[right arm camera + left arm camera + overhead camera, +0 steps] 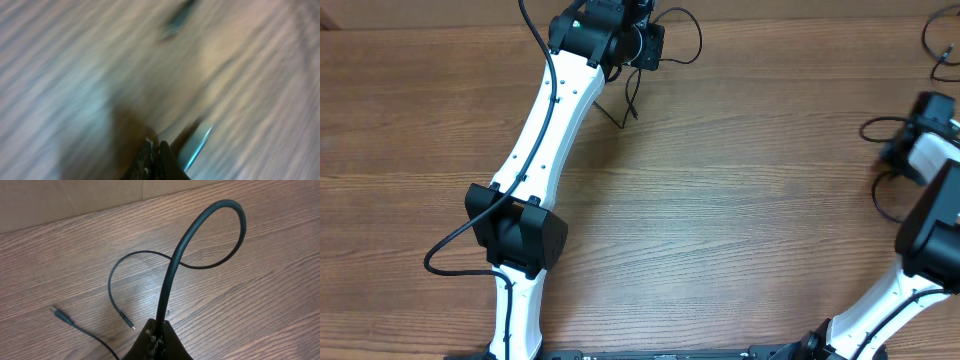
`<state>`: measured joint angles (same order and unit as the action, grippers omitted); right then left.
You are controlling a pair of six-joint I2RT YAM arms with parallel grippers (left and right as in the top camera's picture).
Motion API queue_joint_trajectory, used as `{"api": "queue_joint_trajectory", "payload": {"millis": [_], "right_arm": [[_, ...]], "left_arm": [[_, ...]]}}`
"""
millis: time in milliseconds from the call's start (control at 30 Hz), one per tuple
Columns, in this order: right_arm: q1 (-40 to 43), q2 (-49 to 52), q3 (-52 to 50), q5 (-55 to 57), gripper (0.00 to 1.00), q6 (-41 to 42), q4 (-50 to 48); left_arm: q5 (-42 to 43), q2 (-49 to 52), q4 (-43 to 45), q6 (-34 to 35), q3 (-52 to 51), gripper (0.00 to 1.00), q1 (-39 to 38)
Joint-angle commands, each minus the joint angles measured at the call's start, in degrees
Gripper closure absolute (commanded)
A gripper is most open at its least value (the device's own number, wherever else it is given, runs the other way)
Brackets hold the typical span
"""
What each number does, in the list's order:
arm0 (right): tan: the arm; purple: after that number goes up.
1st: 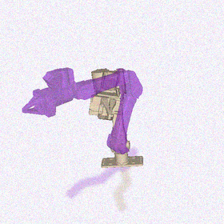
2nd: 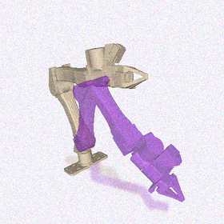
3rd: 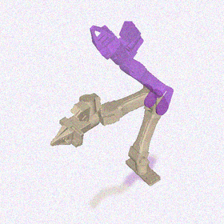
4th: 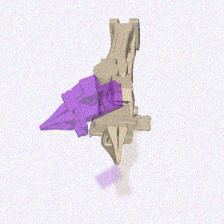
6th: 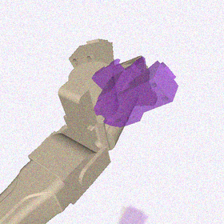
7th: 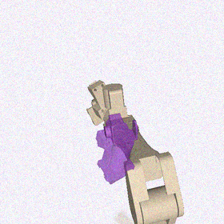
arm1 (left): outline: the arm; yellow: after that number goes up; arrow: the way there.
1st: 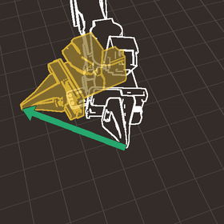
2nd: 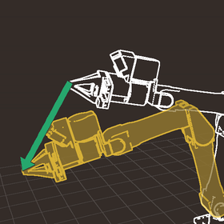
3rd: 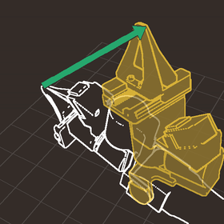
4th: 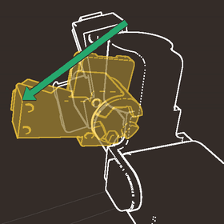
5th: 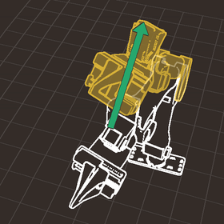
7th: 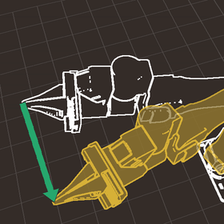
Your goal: Untangle cables
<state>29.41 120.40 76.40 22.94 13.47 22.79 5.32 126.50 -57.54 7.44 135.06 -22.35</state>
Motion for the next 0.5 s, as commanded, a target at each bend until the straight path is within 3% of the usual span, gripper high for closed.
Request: {"api": "queue_joint_trajectory", "payload": {"millis": [0, 200, 467], "right_arm": [[5.4, 1.31, -1.07, -1.6, 0.96, 0.0, -1.29], [9.25, 1.22, -0.94, -12.44, 0.96, 0.02, -0.74], [5.77, 1.22, 4.72, -35.69, 0.96, 0.04, 2.69]], "left_arm": [[0.02, -1.44, -0.09, -1.09, 1.07, 0.96, 0.57], [0.02, -1.44, 0.0, -1.07, 1.07, 0.96, 0.57], [0.02, -1.44, 0.81, -1.05, 1.07, 0.96, 0.59]]}}
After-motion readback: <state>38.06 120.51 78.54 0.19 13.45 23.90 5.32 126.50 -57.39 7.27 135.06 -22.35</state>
